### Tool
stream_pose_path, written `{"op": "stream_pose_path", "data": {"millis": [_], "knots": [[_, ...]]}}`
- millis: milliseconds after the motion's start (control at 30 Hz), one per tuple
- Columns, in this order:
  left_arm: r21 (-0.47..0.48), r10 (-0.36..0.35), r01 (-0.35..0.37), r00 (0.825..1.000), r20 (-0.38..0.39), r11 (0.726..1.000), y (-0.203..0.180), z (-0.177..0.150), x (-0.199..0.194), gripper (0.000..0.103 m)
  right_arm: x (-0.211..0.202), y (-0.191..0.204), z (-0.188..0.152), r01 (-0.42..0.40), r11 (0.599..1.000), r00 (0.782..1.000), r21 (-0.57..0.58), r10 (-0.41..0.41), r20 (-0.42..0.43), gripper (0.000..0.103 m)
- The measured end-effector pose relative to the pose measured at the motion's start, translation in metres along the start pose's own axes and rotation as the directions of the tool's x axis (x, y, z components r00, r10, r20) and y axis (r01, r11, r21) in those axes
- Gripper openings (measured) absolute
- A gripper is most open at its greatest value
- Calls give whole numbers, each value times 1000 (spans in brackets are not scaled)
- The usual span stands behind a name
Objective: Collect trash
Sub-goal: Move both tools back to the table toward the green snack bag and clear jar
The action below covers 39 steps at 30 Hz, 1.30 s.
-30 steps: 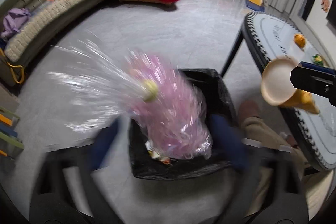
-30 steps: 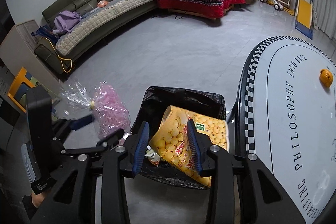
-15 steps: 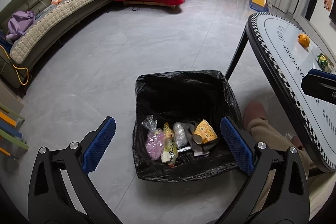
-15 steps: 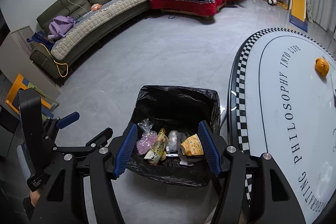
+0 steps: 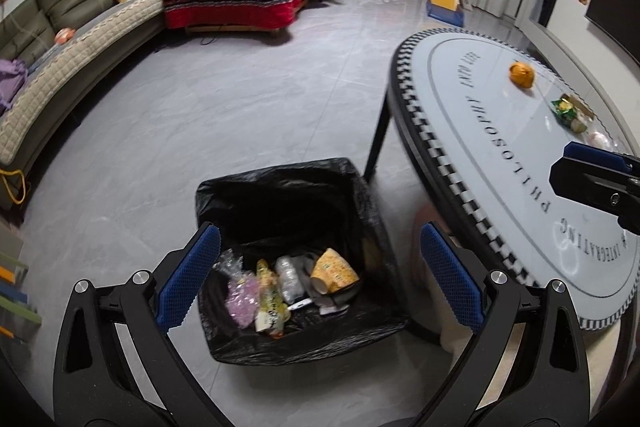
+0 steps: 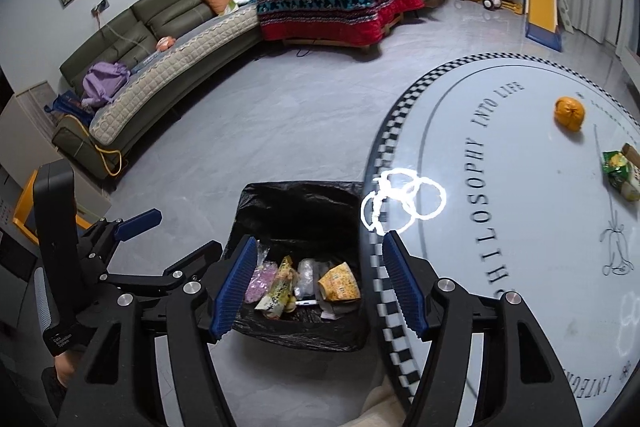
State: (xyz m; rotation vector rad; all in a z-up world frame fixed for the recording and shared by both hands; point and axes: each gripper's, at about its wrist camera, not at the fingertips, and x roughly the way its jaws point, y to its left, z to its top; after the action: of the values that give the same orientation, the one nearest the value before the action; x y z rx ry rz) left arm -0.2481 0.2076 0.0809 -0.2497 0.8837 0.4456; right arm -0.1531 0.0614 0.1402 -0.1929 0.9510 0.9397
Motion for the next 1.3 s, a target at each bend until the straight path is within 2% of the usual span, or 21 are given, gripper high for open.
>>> {"op": "stream_pose_path", "data": {"millis": [267,500,633,833,900,967,1100,1200,1300], "knots": [[86,-86,85,996,1,993,-68,30,5,97,-30,-62,-5,71,996,997,60,-73,24,66],[198,-148,147,989,-10,969,-141,54,16,97,-56,-132,-11,152,976,987,154,-159,36,69],[288,-181,183,983,-35,940,-189,63,27,97,-69,-174,-17,202,958,977,205,-212,33,70],[402,-262,283,959,-107,871,-255,73,45,97,-93,-241,-26,289,906,951,309,-309,18,80],[428,-273,295,955,-114,854,-273,75,49,97,-101,-263,-30,323,874,938,362,-347,2,83],[452,-288,313,950,-124,835,-292,80,53,97,-107,-288,-34,367,817,917,445,-398,-27,84],[501,-302,330,943,-140,800,-324,89,64,97,-115,-336,-45,416,669,882,615,-462,-94,84],[536,-306,339,940,-154,773,-344,95,74,97,-113,-361,-47,415,588,873,694,-473,-122,84],[566,-308,353,935,-177,745,-362,101,86,97,-108,-381,-45,425,534,861,731,-487,-145,84]]}}
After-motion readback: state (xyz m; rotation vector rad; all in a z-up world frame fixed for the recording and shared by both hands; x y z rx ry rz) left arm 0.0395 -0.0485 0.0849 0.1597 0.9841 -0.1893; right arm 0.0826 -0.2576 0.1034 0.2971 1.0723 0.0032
